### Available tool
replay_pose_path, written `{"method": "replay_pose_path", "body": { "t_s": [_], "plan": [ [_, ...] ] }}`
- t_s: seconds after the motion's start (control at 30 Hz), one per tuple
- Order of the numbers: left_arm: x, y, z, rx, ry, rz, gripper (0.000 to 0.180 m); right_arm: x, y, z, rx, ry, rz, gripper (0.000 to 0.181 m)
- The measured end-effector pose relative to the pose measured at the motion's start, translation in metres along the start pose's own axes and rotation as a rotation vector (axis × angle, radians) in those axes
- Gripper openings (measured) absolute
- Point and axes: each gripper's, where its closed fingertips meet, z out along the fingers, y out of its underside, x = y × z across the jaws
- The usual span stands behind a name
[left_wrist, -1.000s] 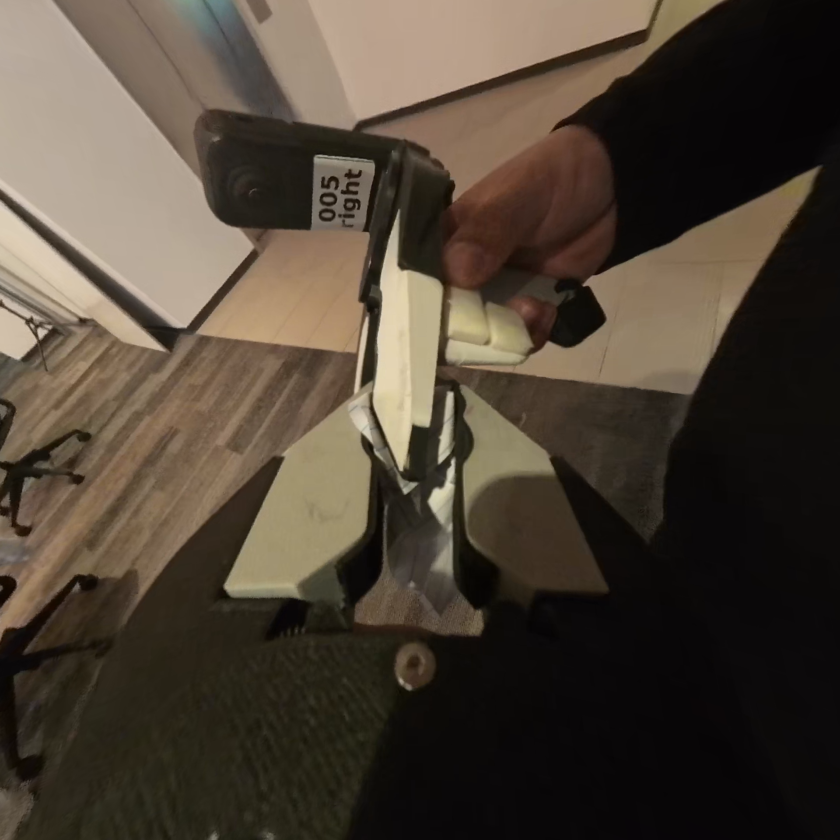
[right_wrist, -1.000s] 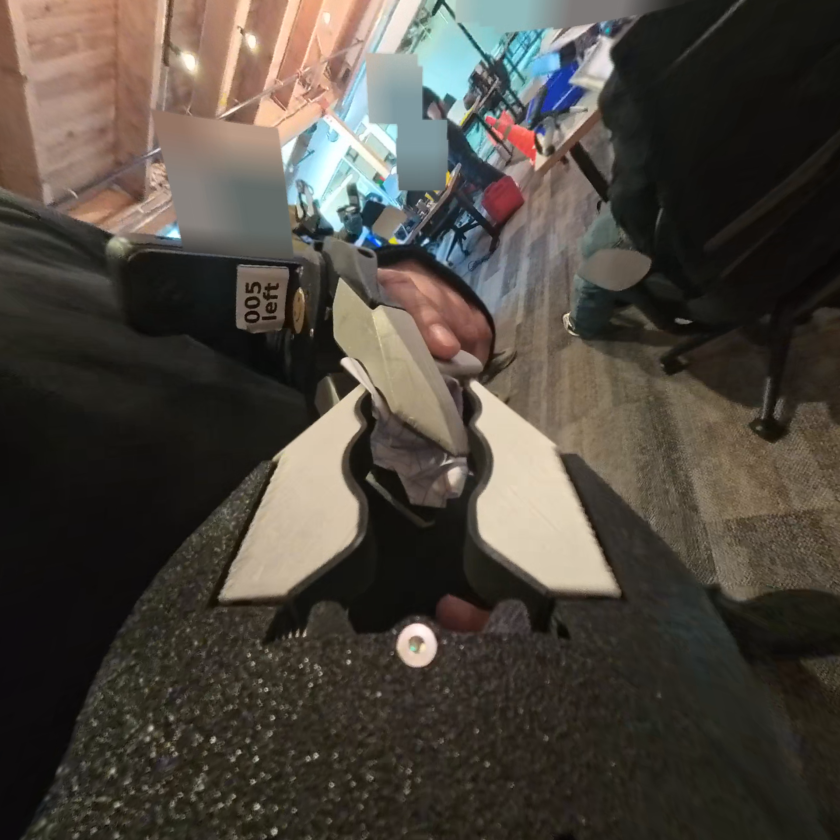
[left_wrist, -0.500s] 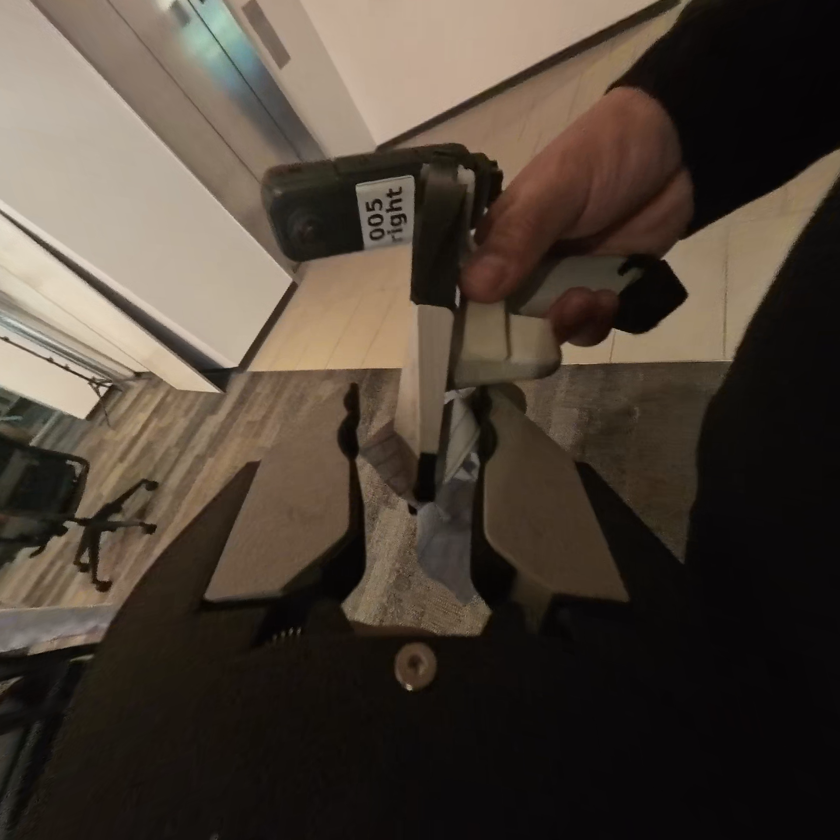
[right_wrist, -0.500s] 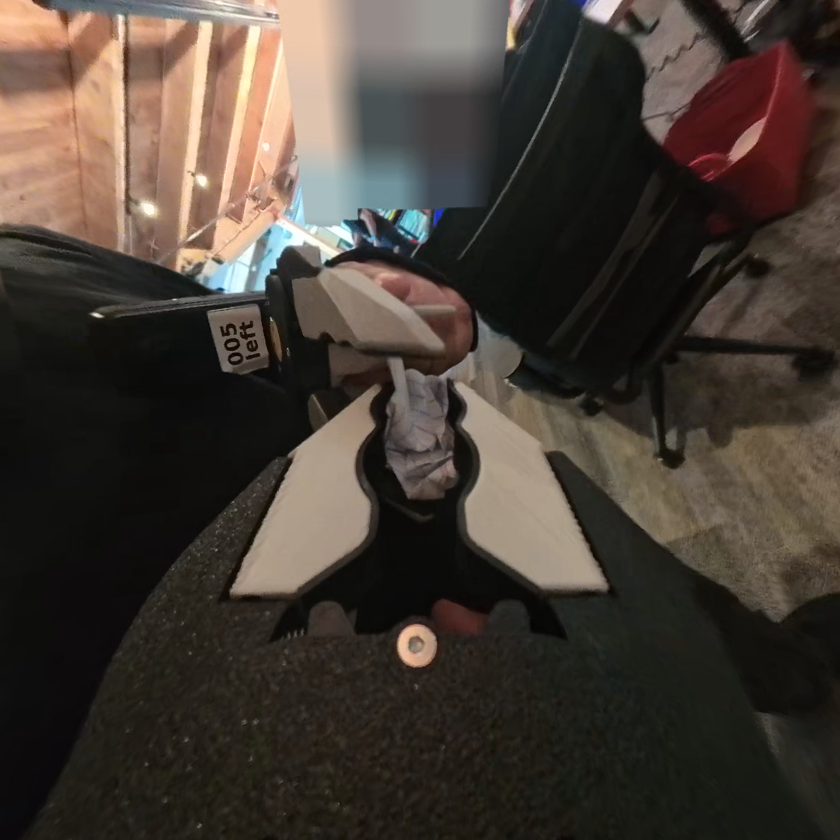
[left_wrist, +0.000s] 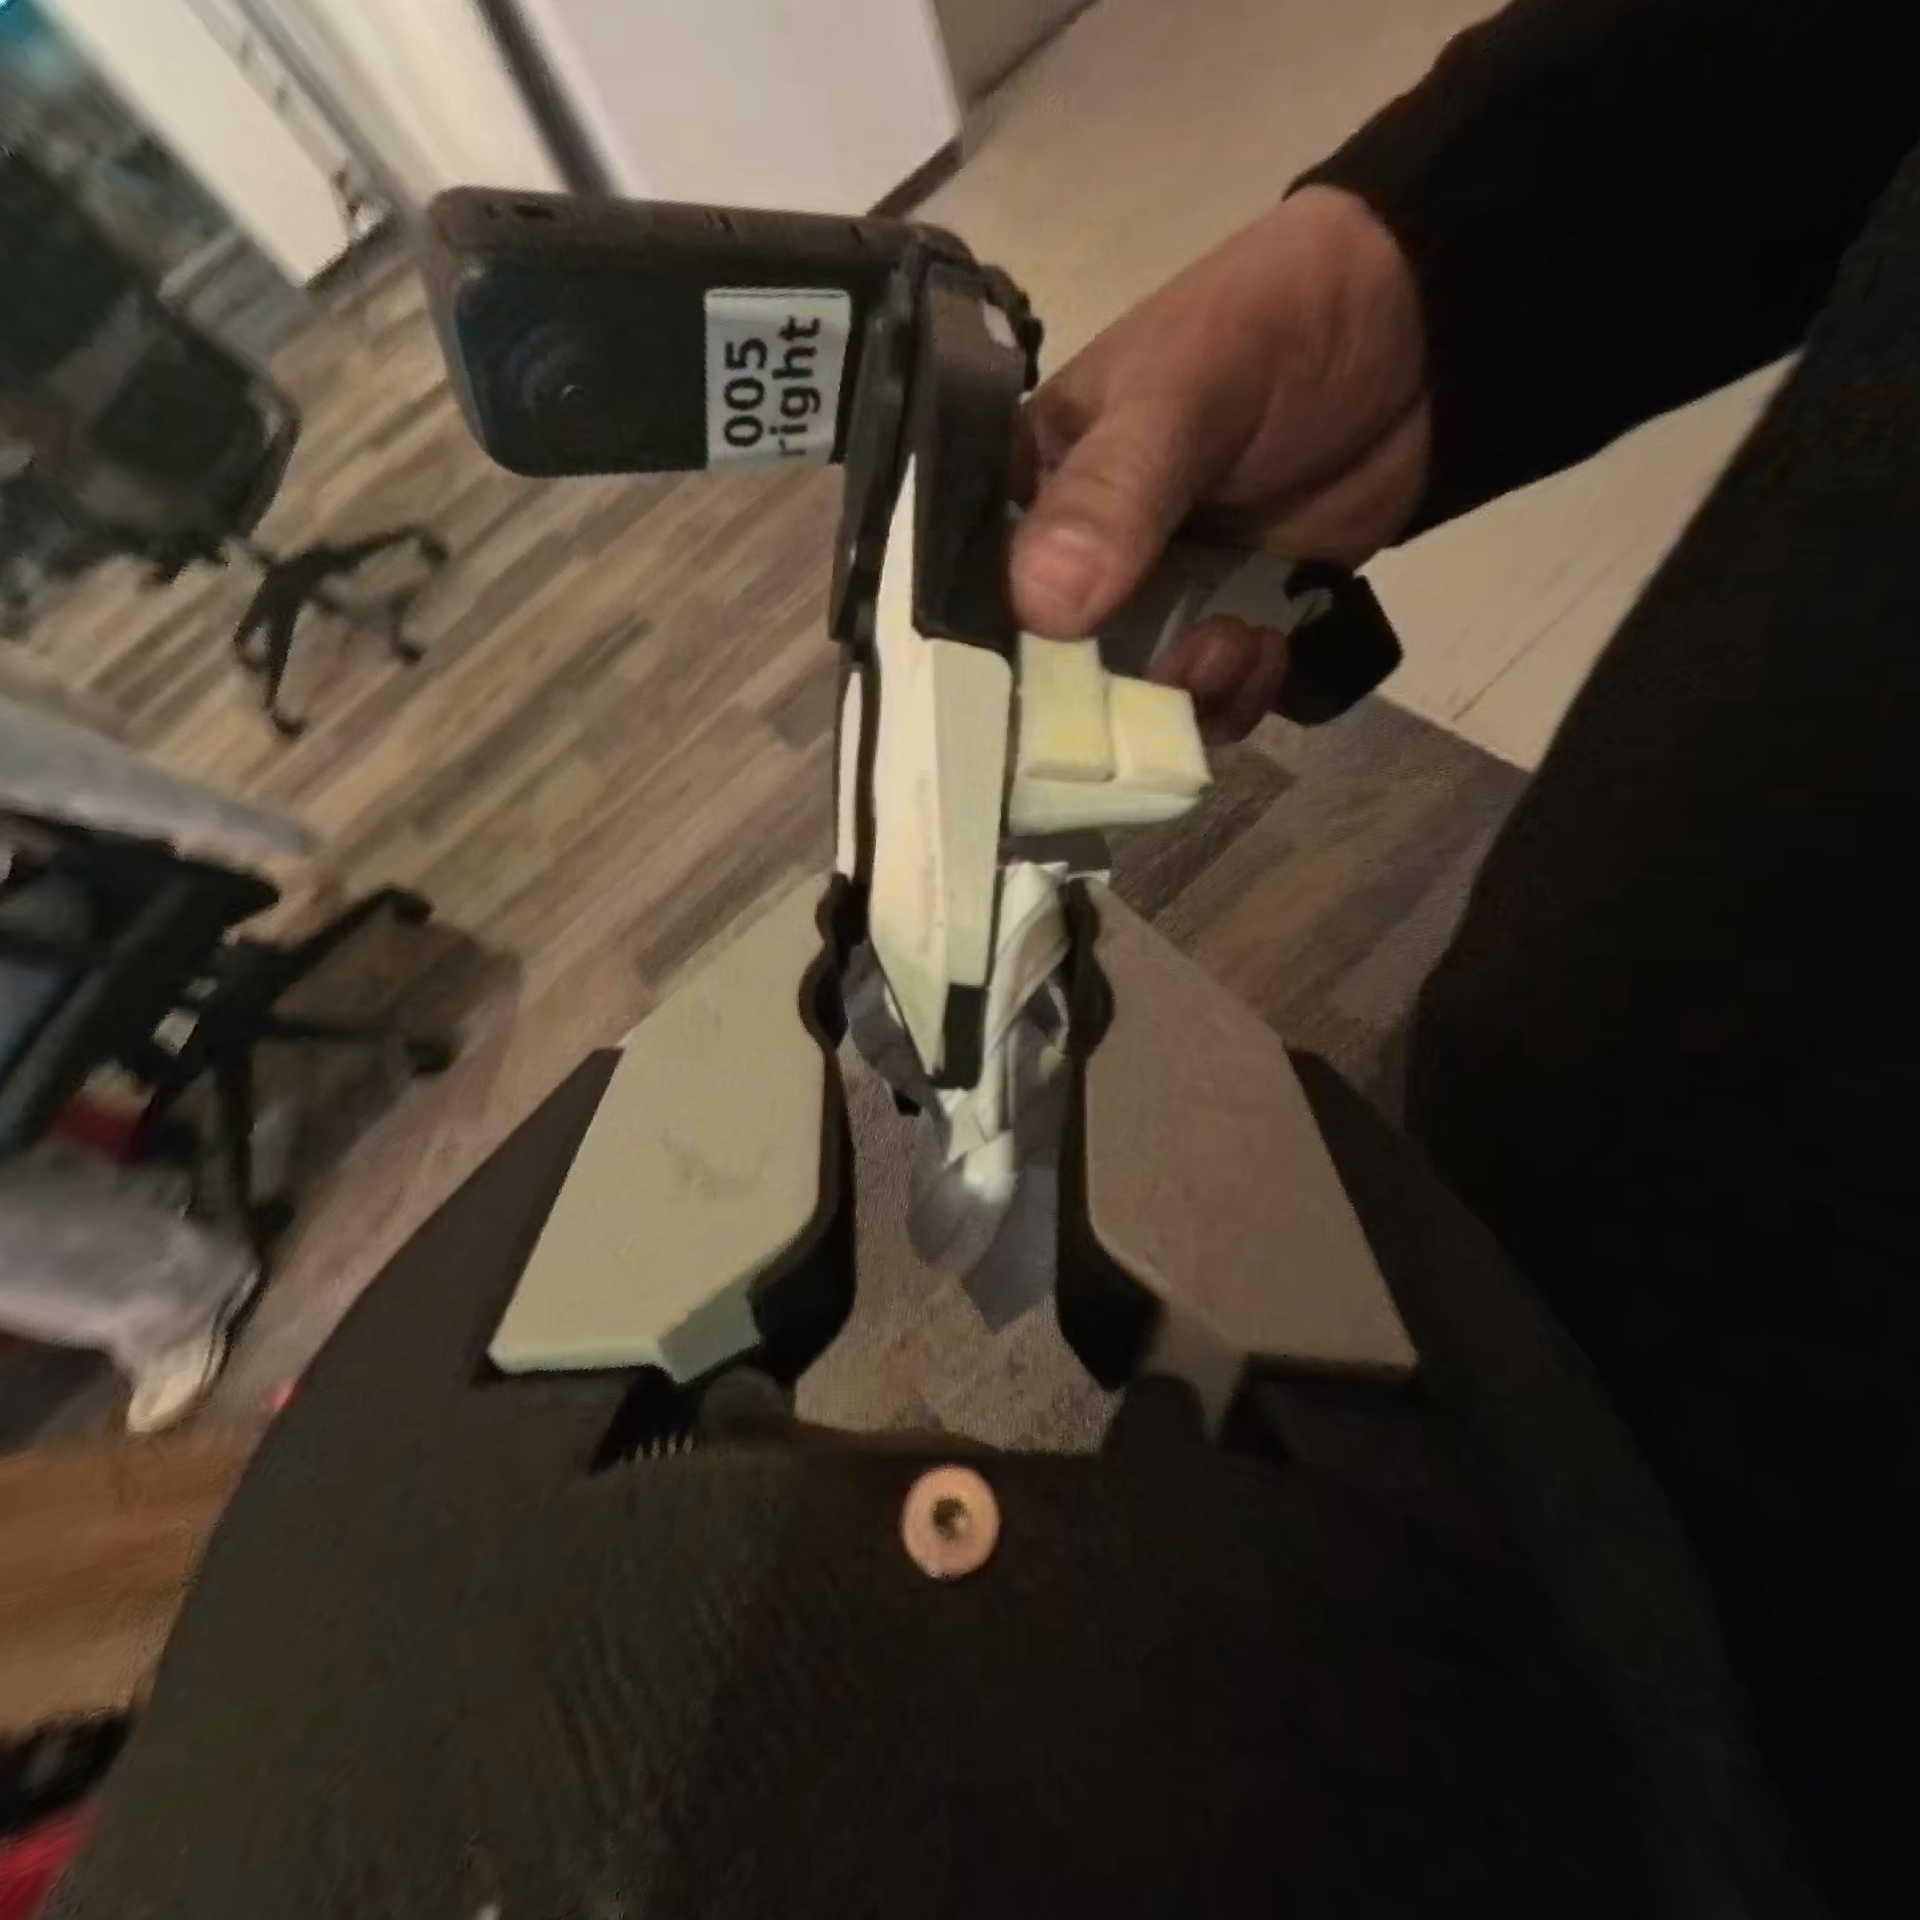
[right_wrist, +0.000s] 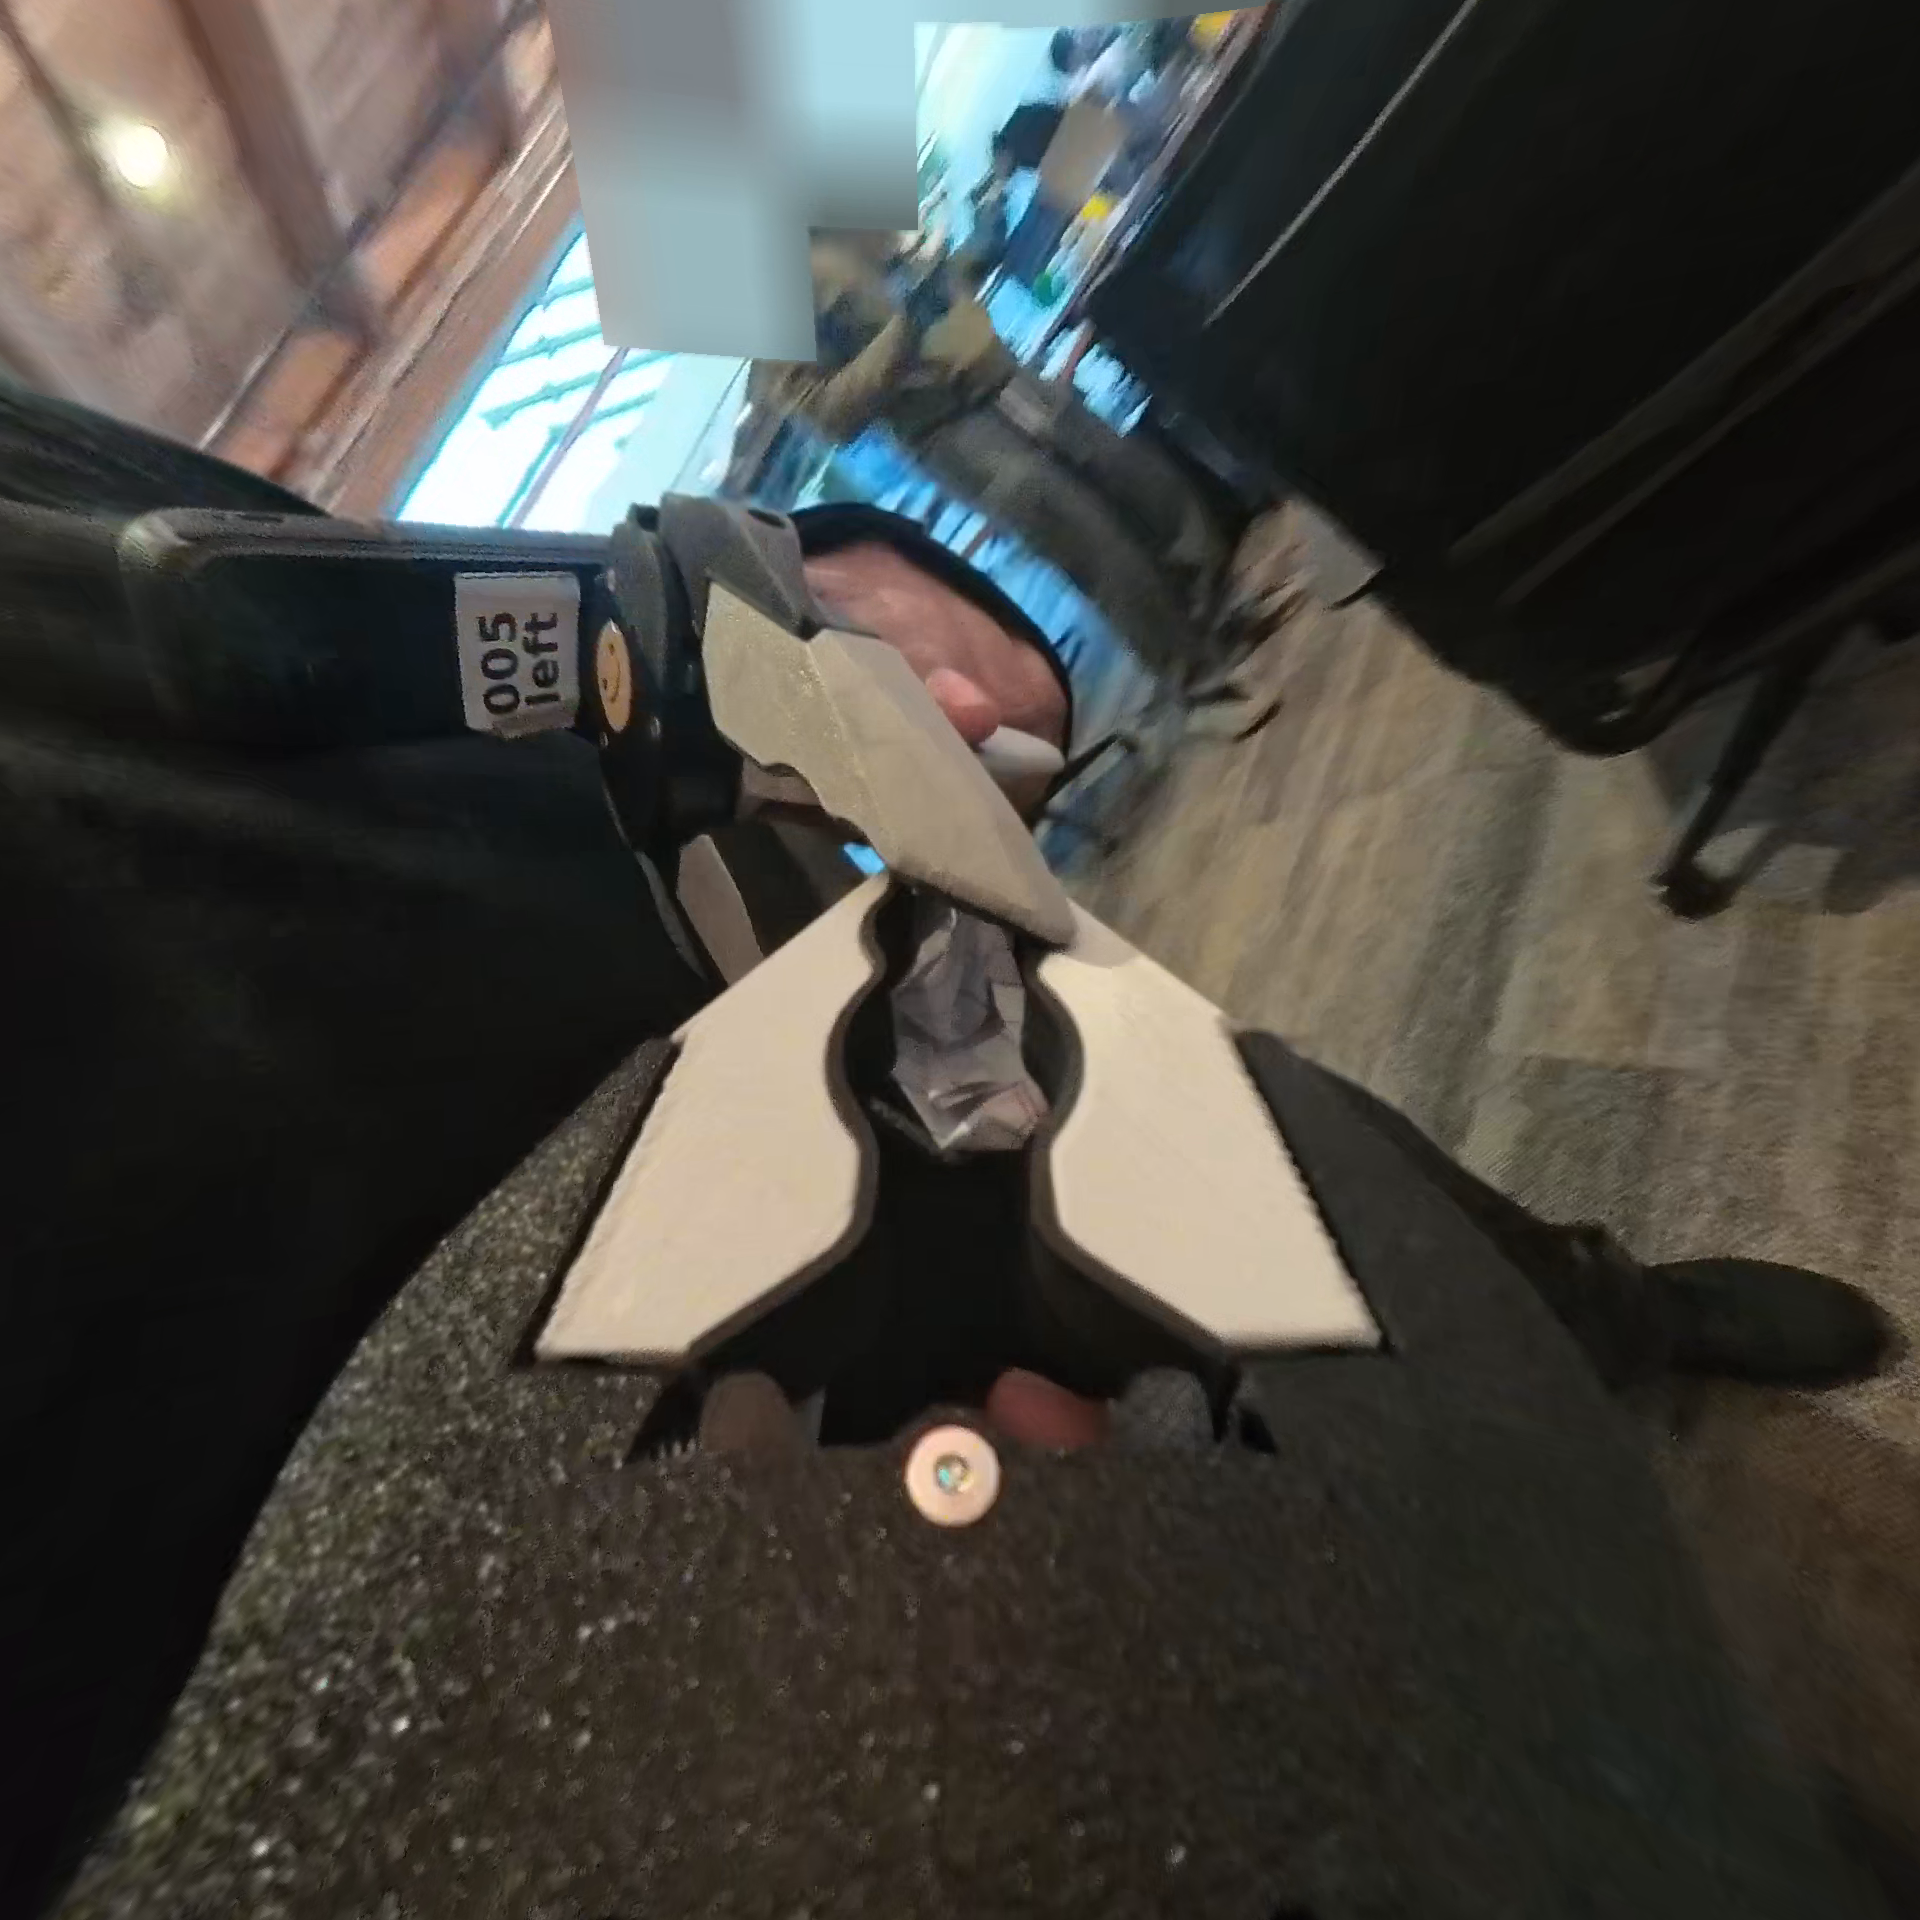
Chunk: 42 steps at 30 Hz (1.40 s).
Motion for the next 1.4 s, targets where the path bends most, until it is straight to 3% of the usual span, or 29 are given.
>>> {"method": "replay_pose_path", "body": {
  "t_s": [0.2, 0.43, 0.5, 0.77, 1.07, 1.27, 1.4],
  "plan": [
    [0.0, 0.007, -0.001, -0.205, -0.178, -0.054, 0.04, -0.002, 0.013, -0.002, -0.276, -0.155, -0.082, 0.02],
    [0.003, 0.028, -0.031, -0.351, -0.333, -0.047, 0.03, -0.003, 0.015, 0.025, -0.237, -0.183, 0.001, 0.027],
    [0.01, 0.025, -0.043, -0.312, -0.361, -0.089, 0.028, -0.017, 0.018, 0.03, -0.246, -0.24, 0.027, 0.032],
    [0.054, 0.055, -0.121, -0.235, -0.467, -0.245, 0.027, -0.036, 0.048, 0.103, -0.293, -0.218, 0.011, 0.024],
    [0.14, 0.139, -0.282, -0.079, -0.598, -0.409, 0.021, -0.098, 0.119, 0.282, -0.43, -0.234, -0.033, 0.022],
    [0.177, 0.176, -0.403, -0.031, -0.807, -0.487, 0.021, -0.155, 0.159, 0.412, -0.613, -0.324, -0.089, 0.02],
    [0.19, 0.204, -0.479, -0.072, -1.003, -0.54, 0.022, -0.187, 0.175, 0.486, -0.749, -0.397, -0.159, 0.021]
  ]
}}
